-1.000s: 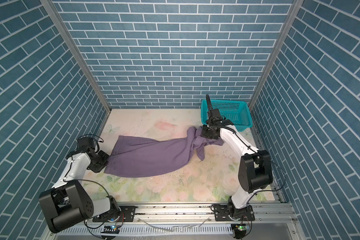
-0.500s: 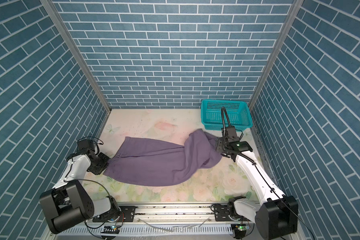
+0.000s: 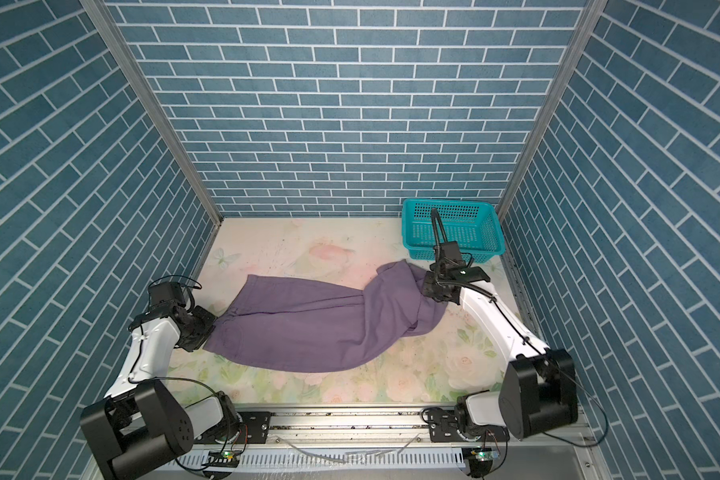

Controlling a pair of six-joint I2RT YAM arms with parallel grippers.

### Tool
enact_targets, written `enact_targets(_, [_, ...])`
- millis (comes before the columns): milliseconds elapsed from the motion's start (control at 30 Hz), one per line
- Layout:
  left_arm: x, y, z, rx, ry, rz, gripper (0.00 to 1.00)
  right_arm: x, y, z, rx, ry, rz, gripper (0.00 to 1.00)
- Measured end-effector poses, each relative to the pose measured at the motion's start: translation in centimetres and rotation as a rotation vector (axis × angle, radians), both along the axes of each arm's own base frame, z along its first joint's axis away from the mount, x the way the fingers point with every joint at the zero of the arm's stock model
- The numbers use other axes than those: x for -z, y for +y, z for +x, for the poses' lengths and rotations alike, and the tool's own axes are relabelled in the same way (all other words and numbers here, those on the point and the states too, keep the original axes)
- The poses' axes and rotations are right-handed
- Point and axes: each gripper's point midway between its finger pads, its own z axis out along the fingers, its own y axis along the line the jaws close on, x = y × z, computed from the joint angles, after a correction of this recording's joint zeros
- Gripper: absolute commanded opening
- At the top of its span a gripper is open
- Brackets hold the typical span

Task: Fold and stack the trousers

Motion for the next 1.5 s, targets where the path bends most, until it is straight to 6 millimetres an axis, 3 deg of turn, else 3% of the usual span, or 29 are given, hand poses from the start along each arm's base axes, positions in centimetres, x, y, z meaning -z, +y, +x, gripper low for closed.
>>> enact_targets(133, [-1.1, -0.1, 0.0, 0.019, -0.041, 0.020, 0.46, 2.6, 2.7, 1.5, -0.078, 0.061, -0.011, 0.39])
enact_targets(300, [-2.8, -0.6, 0.3, 0.054, -0.116, 0.032, 0.47, 5.4, 3.5, 3.7, -0.126, 0.111, -0.057, 0.40])
enact_targets(400, [-3.0, -1.2, 0.5, 0.081, -0.133, 0.018, 0.47, 6.5, 4.0, 4.9, -0.154, 0.124, -0.070, 0.25])
enact_targets(467, [-2.7, -2.0, 0.5, 0.105, -0.131, 0.005, 0.48, 7.0, 4.4, 5.5, -0.174, 0.129, -0.067, 0.03])
enact_targets(567, [-2.1, -4.1, 0.7, 0.177, -0.118, -0.015, 0.47, 7.2, 4.9, 6.0, -0.181, 0.130, -0.052, 0.00])
enact_targets(733, [-1.6, -8.2, 1.8, 0.324, -0.109, -0.019, 0.47, 4.4, 5.3, 6.5, -0.185, 0.086, -0.028, 0.00])
enact_targets(867, [-0.1, -10.2, 3.0, 0.378, -0.081, -0.029, 0.45, -2.6, 4.8, 6.5, -0.165, -0.050, -0.009, 0.00])
enact_targets(1033, [3.3, -10.7, 3.5, 0.374, 0.003, -0.062, 0.43, -14.4, 1.8, 3.7, -0.081, -0.311, -0.011, 0.00])
enact_targets(1100, [4.2, -10.8, 3.7, 0.377, 0.028, -0.069, 0.43, -17.7, -0.2, 1.5, -0.020, -0.390, -0.026, 0.00])
enact_targets(1167, [4.7, -10.8, 3.9, 0.384, 0.041, -0.071, 0.43, -19.6, -2.5, -1.0, 0.048, -0.422, -0.048, 0.00])
enact_targets(1267, [4.8, -11.0, 4.3, 0.397, 0.036, -0.066, 0.43, -20.3, -5.5, -4.7, 0.148, -0.409, -0.086, 0.00])
enact_targets(1367, [4.8, -11.0, 4.5, 0.405, 0.032, -0.061, 0.43, -19.5, -7.6, -7.9, 0.224, -0.369, -0.100, 0.00])
enact_targets(1433, [4.8, -10.9, 4.4, 0.408, 0.034, -0.054, 0.42, -17.6, -8.5, -9.5, 0.266, -0.326, -0.106, 0.00])
enact_targets(1500, [4.9, -10.8, 4.4, 0.405, 0.041, -0.043, 0.42, -14.2, -9.1, -11.0, 0.301, -0.254, -0.112, 0.00])
